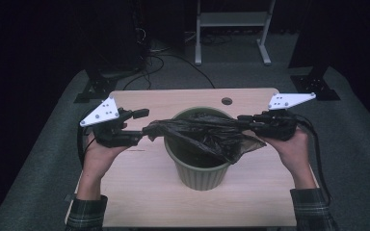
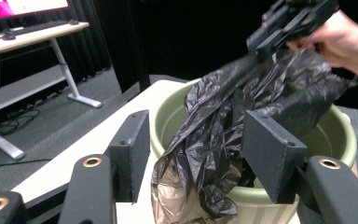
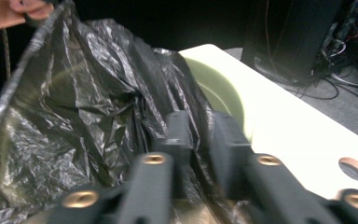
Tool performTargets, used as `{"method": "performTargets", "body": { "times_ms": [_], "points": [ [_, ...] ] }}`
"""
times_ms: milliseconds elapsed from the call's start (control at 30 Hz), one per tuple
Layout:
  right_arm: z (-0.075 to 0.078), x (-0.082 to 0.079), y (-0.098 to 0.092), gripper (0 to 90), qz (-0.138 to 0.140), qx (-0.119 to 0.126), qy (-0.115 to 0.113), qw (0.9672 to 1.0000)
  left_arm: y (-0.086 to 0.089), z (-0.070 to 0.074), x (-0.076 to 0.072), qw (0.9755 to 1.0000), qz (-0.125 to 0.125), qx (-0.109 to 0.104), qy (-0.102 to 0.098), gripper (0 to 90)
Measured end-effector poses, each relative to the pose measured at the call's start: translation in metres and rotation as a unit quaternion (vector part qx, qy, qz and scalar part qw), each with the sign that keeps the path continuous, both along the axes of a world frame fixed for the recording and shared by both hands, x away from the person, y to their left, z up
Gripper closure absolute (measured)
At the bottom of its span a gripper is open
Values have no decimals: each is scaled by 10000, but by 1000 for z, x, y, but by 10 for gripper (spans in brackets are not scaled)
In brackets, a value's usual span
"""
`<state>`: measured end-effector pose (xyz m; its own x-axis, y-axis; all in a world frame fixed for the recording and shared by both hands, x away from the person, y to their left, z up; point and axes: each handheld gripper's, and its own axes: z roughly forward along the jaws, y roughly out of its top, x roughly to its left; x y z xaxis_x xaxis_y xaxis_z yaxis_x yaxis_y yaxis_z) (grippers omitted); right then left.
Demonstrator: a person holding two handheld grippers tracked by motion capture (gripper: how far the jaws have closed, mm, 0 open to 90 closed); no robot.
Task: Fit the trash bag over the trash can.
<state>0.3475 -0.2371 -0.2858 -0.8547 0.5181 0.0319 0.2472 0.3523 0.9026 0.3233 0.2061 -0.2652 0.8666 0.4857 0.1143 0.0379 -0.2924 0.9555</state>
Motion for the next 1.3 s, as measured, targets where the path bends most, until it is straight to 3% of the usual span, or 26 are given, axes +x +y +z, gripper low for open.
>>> {"method": "performTargets", "body": {
  "times_ms": [67, 367, 433, 600, 667, 767, 900, 1000, 1100, 1300],
  "points": [
    [-3, 3, 0, 894, -2, -19, 65, 10000, 4, 2, 1, 10000, 47, -49, -22, 401],
    [-5, 1, -8, 900, 34, 95, 143, 9998, 13, 4, 23, 9994, 265, -213, 40, 400],
    [-5, 1, -8, 900, 56, 100, 138, 9998, 11, 3, 29, 9994, 292, -171, 69, 401],
    [-6, -1, -6, 900, 194, 85, 155, 9997, -2, -6, 48, 9996, 149, -69, 221, 404],
    [-7, -2, -5, 900, 241, 107, 148, 9995, -8, -13, 55, 9993, 27, -33, 372, 413],
    [-7, -2, -5, 900, 290, 139, 151, 9994, -14, -27, 57, 9983, -235, 57, 524, 452],
    [-6, -1, -5, 900, 278, 137, 150, 9994, -16, -37, 57, 9974, -324, 103, 636, 507],
    [-6, 0, -7, 900, 235, 210, 144, 9994, -16, -47, 57, 9967, -271, 278, 708, 719],
    [-7, 4, -7, 900, 161, 269, 147, 9994, -16, -49, 61, 9969, -284, 225, 699, 885],
    [-10, 21, -10, 900, -105, 461, 118, 9988, -21, -49, 80, 9985, 27, 106, 539, 896]
  ]
}}
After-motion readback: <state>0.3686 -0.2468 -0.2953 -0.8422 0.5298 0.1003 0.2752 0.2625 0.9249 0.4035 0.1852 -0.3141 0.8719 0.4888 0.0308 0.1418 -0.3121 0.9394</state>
